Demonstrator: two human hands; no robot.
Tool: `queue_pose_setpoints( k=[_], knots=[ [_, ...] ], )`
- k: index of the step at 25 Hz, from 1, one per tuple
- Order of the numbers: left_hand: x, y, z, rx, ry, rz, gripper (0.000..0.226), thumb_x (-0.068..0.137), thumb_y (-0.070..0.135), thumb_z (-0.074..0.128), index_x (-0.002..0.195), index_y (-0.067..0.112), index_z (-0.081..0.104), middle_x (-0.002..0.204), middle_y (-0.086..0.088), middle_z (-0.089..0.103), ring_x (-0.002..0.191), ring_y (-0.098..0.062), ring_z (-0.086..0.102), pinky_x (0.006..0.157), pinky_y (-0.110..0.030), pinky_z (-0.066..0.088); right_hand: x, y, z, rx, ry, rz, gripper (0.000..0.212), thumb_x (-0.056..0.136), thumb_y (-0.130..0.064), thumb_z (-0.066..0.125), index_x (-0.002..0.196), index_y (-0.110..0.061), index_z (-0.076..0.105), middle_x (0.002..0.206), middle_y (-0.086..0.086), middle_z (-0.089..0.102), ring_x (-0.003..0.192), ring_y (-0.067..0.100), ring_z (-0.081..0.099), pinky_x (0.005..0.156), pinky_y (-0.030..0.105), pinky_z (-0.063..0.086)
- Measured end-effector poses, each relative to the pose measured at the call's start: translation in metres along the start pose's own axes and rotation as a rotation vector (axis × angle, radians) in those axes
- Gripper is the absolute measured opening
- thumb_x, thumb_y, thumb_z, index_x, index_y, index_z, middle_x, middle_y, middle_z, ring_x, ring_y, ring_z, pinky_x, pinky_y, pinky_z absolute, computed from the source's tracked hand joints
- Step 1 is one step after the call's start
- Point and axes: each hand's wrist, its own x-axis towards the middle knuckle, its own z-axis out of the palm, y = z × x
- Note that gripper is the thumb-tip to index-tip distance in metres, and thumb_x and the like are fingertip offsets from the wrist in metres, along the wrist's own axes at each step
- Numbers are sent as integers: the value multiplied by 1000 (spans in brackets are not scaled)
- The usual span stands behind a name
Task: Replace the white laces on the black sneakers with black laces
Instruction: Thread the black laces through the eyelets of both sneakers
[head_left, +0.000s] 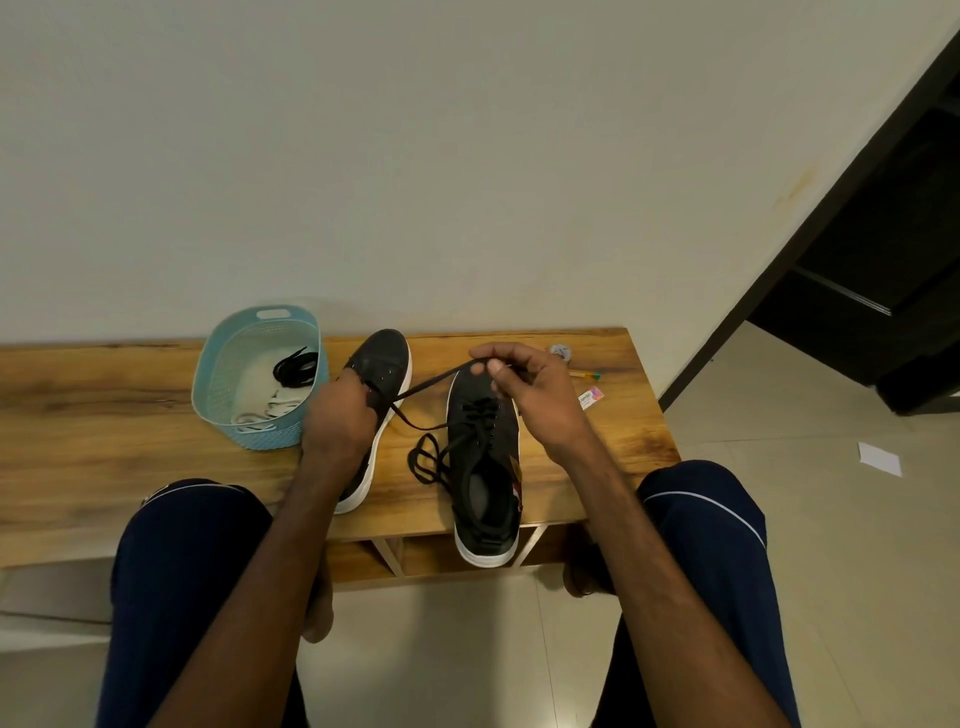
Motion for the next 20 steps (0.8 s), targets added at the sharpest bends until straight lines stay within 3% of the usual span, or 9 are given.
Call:
queue_pose_setpoints(
  k=[3, 5, 6, 8, 10, 12, 14, 16, 20],
  knots=[
    [-5, 4, -2, 128, 47, 47, 40, 91, 7, 61, 127, 2, 46, 123, -22, 54, 111, -38, 56, 87, -46, 51, -1, -4, -11, -166, -30, -2, 26, 96, -2, 58, 113, -20, 66, 100, -4, 74, 99, 10, 69, 81, 26, 55],
    [-8, 13, -4, -48, 116, 293, 41, 96, 10, 56, 135, 6, 46, 134, -17, 48, 122, -31, 49, 97, -42, 46, -5, -6, -8, -290, -51, -19, 22, 94, -3, 62, 105, -22, 60, 90, -8, 74, 90, 2, 69, 80, 22, 55],
    [-11, 20, -4, -207, 64, 445, 36, 100, 14, 50, 136, 9, 50, 135, -11, 50, 123, -24, 48, 99, -35, 43, -7, -6, -3, -344, -82, -30, 22, 93, -4, 64, 101, -23, 57, 88, -8, 73, 88, 1, 69, 79, 21, 54],
    [-22, 34, 0, -490, -205, 606, 29, 105, 21, 42, 127, 12, 59, 121, -5, 63, 111, -15, 57, 91, -25, 45, -10, -6, 8, -448, -143, -75, 22, 91, -5, 66, 96, -22, 54, 89, -7, 67, 87, 5, 67, 76, 24, 54],
    [-30, 39, 7, -620, -376, 548, 25, 105, 22, 43, 107, 10, 66, 92, -5, 68, 84, -18, 63, 76, -31, 50, -12, -3, 14, -553, -148, -126, 20, 91, -9, 68, 94, -21, 52, 87, -7, 62, 80, 1, 62, 68, 22, 51],
    [-27, 34, 12, -607, -333, 473, 25, 104, 24, 46, 90, 15, 66, 74, 5, 62, 68, -14, 57, 66, -33, 48, -11, -2, 10, -583, -83, -134, 19, 89, -14, 72, 92, -20, 54, 81, -12, 59, 73, -3, 57, 63, 14, 45],
    [-21, 26, 12, -539, -221, 442, 25, 103, 27, 48, 85, 22, 65, 67, 14, 59, 62, -1, 52, 58, -18, 41, -10, 0, 1, -477, 5, -98, 12, 88, -15, 73, 90, -17, 62, 80, -11, 63, 74, 0, 59, 66, 12, 45],
    [-18, 24, 12, -510, -182, 413, 24, 103, 27, 48, 87, 24, 65, 75, 14, 61, 68, 2, 54, 60, -17, 38, -9, 1, -6, -355, 64, -58, 3, 91, -12, 70, 93, -14, 70, 83, -6, 70, 76, 5, 64, 70, 18, 51],
    [-22, 29, 20, -536, -242, 458, 21, 103, 26, 47, 102, 22, 68, 101, 8, 67, 94, -3, 60, 79, -23, 44, -10, 5, -7, -321, 48, -19, 13, 94, -4, 62, 102, -11, 70, 85, -2, 73, 75, 5, 68, 70, 22, 56]
  ],
)
